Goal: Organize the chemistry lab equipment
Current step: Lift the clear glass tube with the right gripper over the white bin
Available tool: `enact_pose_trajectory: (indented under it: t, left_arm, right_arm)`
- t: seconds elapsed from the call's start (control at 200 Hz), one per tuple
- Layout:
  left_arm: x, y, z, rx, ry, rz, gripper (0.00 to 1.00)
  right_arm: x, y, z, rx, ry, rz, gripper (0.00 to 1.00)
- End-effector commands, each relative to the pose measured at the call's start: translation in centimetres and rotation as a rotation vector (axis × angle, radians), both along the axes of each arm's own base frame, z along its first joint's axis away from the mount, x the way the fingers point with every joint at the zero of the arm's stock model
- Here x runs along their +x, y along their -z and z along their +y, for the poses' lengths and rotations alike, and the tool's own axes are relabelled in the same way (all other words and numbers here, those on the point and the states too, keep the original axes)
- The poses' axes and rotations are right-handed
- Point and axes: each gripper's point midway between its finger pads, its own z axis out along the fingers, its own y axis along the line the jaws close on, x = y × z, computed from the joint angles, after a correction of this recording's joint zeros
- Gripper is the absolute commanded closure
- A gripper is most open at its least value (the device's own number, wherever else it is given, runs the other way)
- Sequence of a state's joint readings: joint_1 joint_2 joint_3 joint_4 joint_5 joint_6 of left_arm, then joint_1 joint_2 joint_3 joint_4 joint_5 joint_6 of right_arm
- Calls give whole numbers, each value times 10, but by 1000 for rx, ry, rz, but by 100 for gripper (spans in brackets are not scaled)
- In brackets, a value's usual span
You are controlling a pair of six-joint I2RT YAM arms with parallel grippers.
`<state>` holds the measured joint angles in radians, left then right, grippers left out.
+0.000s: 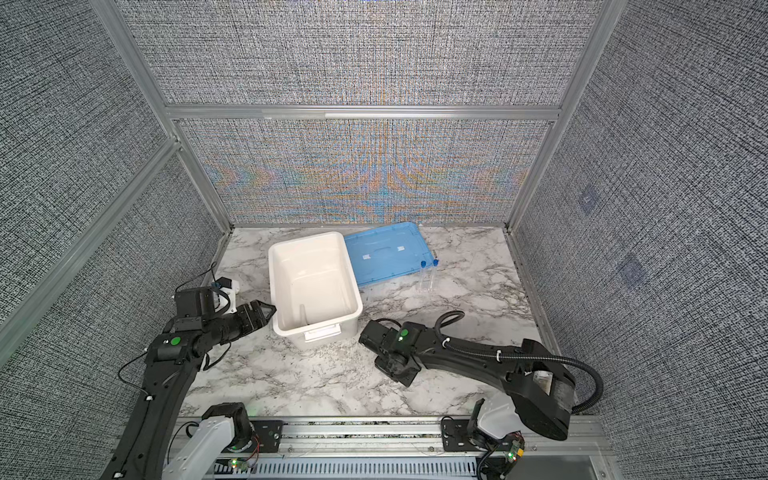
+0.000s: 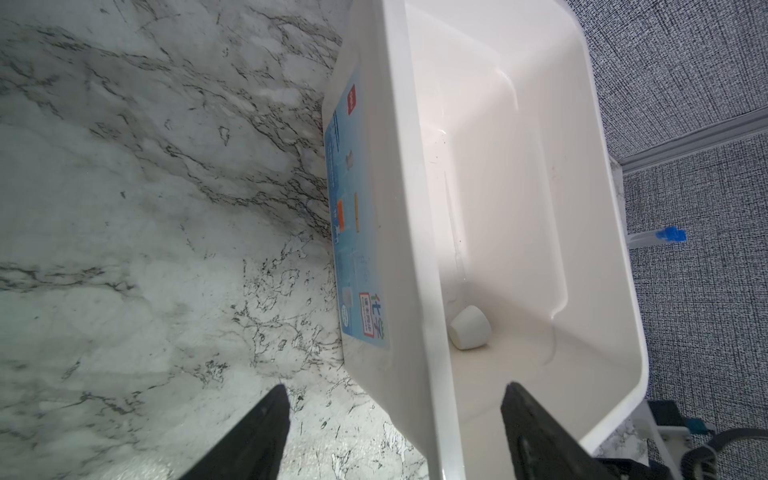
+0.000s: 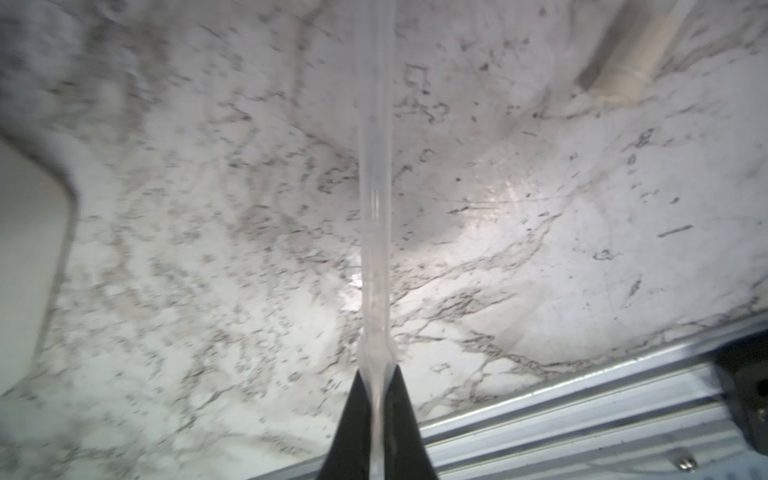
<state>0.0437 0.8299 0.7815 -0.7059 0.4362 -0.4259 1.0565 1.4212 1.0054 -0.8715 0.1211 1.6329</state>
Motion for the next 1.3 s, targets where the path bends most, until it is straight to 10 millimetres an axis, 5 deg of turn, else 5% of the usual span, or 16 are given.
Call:
enact_pose_trajectory:
  t: [0.0, 0.15, 0.265, 0.535, 0.7, 1.125, 1.296]
  left_arm:
    - [1, 1, 2, 13, -7, -5, 19]
    - [1, 0, 3, 13, -11, -9, 19]
    - [1, 0, 5, 22, -21, -8, 18]
    - [1, -2, 7, 35, -29, -19, 19]
    - [0, -2, 11, 49, -44, -26, 18]
    - [0, 0, 18, 76, -82, -13, 18]
    - [-1, -1, 19, 81, -89, -18, 18]
  right_arm:
    - [15, -35, -21, -132, -53, -129, 92]
    - [48, -96, -1, -166, -263, -324, 92]
    - [68, -137, 34, -143, -470, -451, 92]
    - [89, -186, 123, 32, -731, -608, 92]
    - [98, -177, 162, 43, -812, -574, 91]
    - [126, -104, 243, 143, -892, -427, 91]
    - [144, -70, 256, 179, -885, -383, 92]
